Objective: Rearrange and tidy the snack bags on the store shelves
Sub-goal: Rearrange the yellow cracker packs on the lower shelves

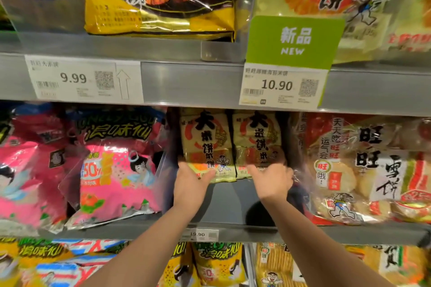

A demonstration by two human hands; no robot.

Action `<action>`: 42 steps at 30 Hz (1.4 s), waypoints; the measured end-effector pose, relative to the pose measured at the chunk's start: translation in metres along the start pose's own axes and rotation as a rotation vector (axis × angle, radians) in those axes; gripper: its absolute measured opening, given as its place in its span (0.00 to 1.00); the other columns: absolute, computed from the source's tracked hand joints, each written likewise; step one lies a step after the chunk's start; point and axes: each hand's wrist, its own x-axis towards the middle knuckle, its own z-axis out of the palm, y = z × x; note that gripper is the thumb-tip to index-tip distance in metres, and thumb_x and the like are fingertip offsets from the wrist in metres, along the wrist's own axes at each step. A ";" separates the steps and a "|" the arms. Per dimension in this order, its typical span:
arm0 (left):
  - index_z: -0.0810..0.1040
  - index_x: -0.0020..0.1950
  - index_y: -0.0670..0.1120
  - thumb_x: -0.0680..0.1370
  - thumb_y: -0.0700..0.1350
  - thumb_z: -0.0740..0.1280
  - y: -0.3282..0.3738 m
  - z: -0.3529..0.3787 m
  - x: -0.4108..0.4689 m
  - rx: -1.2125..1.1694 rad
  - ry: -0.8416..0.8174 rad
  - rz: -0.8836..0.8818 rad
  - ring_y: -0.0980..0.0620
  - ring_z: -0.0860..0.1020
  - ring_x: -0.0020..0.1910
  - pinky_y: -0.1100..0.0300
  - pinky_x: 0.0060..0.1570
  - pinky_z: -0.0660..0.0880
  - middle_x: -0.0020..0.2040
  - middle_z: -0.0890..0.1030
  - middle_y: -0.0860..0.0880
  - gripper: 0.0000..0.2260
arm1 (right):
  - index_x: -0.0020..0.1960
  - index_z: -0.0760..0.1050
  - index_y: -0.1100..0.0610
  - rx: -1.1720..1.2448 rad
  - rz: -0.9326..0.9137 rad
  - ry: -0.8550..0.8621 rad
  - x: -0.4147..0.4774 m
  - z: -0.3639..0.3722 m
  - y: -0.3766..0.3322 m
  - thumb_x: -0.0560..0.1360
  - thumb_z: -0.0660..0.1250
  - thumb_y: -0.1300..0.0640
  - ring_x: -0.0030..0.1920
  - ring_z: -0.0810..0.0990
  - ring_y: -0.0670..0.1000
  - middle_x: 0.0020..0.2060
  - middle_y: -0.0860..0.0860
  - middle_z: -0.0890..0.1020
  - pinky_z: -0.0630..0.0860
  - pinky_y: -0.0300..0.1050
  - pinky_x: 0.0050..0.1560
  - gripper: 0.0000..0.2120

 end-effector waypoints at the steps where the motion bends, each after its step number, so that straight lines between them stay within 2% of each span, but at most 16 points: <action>1: 0.63 0.54 0.41 0.69 0.53 0.73 -0.001 0.000 -0.002 -0.003 0.002 0.001 0.38 0.76 0.55 0.55 0.46 0.70 0.56 0.77 0.38 0.26 | 0.56 0.72 0.68 -0.001 0.004 0.015 -0.002 0.000 0.000 0.67 0.66 0.35 0.59 0.69 0.61 0.54 0.63 0.76 0.67 0.55 0.59 0.36; 5: 0.63 0.54 0.42 0.70 0.50 0.72 -0.004 0.000 -0.008 -0.003 0.010 0.026 0.40 0.77 0.54 0.58 0.43 0.69 0.54 0.78 0.41 0.23 | 0.61 0.67 0.67 0.049 -0.016 0.042 -0.011 0.002 0.003 0.64 0.67 0.32 0.63 0.69 0.62 0.58 0.62 0.75 0.67 0.57 0.64 0.42; 8: 0.66 0.52 0.44 0.70 0.48 0.73 -0.004 0.000 -0.009 0.002 0.035 0.033 0.42 0.78 0.52 0.58 0.42 0.68 0.51 0.77 0.45 0.20 | 0.61 0.65 0.66 0.110 -0.023 0.039 -0.015 0.004 0.004 0.63 0.69 0.32 0.64 0.68 0.62 0.60 0.62 0.73 0.66 0.57 0.65 0.44; 12: 0.67 0.53 0.41 0.69 0.50 0.73 -0.006 0.001 -0.010 0.052 0.079 0.031 0.40 0.78 0.50 0.58 0.39 0.68 0.51 0.77 0.42 0.22 | 0.62 0.64 0.65 0.194 -0.013 0.003 -0.020 0.001 0.005 0.61 0.72 0.34 0.66 0.65 0.63 0.63 0.61 0.71 0.64 0.58 0.67 0.44; 16: 0.62 0.46 0.44 0.67 0.51 0.75 -0.006 0.002 -0.014 0.070 0.102 0.038 0.41 0.78 0.45 0.58 0.35 0.65 0.41 0.70 0.49 0.23 | 0.65 0.60 0.63 0.242 -0.011 -0.053 -0.023 -0.002 0.007 0.59 0.74 0.36 0.67 0.65 0.63 0.66 0.60 0.68 0.64 0.59 0.66 0.47; 20: 0.61 0.45 0.44 0.65 0.49 0.77 -0.006 0.000 -0.014 0.029 0.100 0.031 0.42 0.77 0.43 0.57 0.35 0.67 0.41 0.69 0.50 0.25 | 0.69 0.57 0.63 0.275 -0.002 -0.109 -0.024 -0.006 0.012 0.58 0.77 0.40 0.66 0.63 0.62 0.68 0.59 0.65 0.66 0.57 0.65 0.51; 22: 0.64 0.49 0.42 0.64 0.48 0.78 -0.006 -0.004 -0.014 -0.020 0.079 0.011 0.42 0.77 0.47 0.57 0.37 0.69 0.44 0.72 0.47 0.27 | 0.72 0.53 0.62 0.251 0.014 -0.143 -0.025 -0.009 0.014 0.57 0.78 0.39 0.67 0.63 0.62 0.69 0.61 0.64 0.65 0.55 0.66 0.55; 24: 0.65 0.58 0.40 0.62 0.49 0.79 -0.005 -0.008 -0.017 -0.077 0.042 -0.007 0.42 0.78 0.52 0.58 0.42 0.70 0.50 0.76 0.45 0.33 | 0.74 0.50 0.60 0.218 0.040 -0.188 -0.028 -0.015 0.015 0.55 0.77 0.36 0.67 0.64 0.62 0.68 0.62 0.65 0.64 0.54 0.65 0.60; 26: 0.63 0.65 0.44 0.62 0.51 0.79 -0.004 -0.013 -0.023 -0.106 0.000 -0.005 0.44 0.78 0.53 0.59 0.44 0.69 0.52 0.78 0.48 0.38 | 0.75 0.47 0.59 0.185 0.033 -0.223 -0.033 -0.022 0.016 0.53 0.75 0.33 0.66 0.66 0.63 0.66 0.62 0.69 0.65 0.55 0.65 0.63; 29: 0.61 0.68 0.52 0.63 0.54 0.77 0.001 -0.023 -0.036 -0.149 -0.041 -0.071 0.46 0.78 0.54 0.59 0.46 0.69 0.53 0.79 0.52 0.39 | 0.75 0.45 0.58 0.136 0.003 -0.242 -0.045 -0.035 0.018 0.52 0.73 0.30 0.66 0.67 0.64 0.66 0.61 0.70 0.65 0.58 0.64 0.65; 33: 0.62 0.66 0.54 0.62 0.56 0.77 0.009 -0.039 -0.056 -0.172 -0.099 -0.113 0.53 0.76 0.48 0.60 0.45 0.68 0.47 0.78 0.58 0.37 | 0.74 0.51 0.53 0.245 0.017 -0.331 -0.060 -0.058 0.018 0.49 0.77 0.34 0.66 0.69 0.61 0.66 0.56 0.72 0.70 0.59 0.62 0.62; 36: 0.64 0.65 0.52 0.64 0.54 0.77 0.013 -0.053 -0.071 -0.220 -0.141 -0.142 0.51 0.76 0.51 0.59 0.47 0.69 0.50 0.78 0.57 0.34 | 0.72 0.56 0.54 0.369 0.032 -0.389 -0.073 -0.075 0.022 0.50 0.79 0.36 0.65 0.71 0.57 0.65 0.54 0.73 0.73 0.58 0.60 0.58; 38: 0.64 0.67 0.51 0.67 0.55 0.74 0.014 -0.062 -0.082 -0.246 -0.181 -0.171 0.48 0.76 0.54 0.55 0.51 0.72 0.55 0.78 0.52 0.33 | 0.68 0.63 0.52 0.450 0.049 -0.419 -0.082 -0.084 0.029 0.53 0.78 0.38 0.63 0.74 0.55 0.61 0.51 0.77 0.73 0.57 0.60 0.49; 40: 0.65 0.65 0.53 0.71 0.56 0.71 0.013 -0.070 -0.095 -0.279 -0.202 -0.228 0.46 0.77 0.55 0.53 0.51 0.74 0.54 0.78 0.52 0.26 | 0.61 0.66 0.47 0.561 0.147 -0.440 -0.092 -0.093 0.035 0.59 0.76 0.39 0.58 0.77 0.52 0.57 0.48 0.79 0.74 0.55 0.59 0.35; 42: 0.65 0.61 0.56 0.73 0.54 0.68 0.013 -0.076 -0.109 -0.333 -0.196 -0.289 0.47 0.76 0.53 0.56 0.47 0.73 0.49 0.77 0.58 0.19 | 0.63 0.65 0.48 0.593 0.262 -0.457 -0.097 -0.097 0.043 0.63 0.74 0.39 0.56 0.78 0.53 0.57 0.49 0.79 0.74 0.54 0.60 0.33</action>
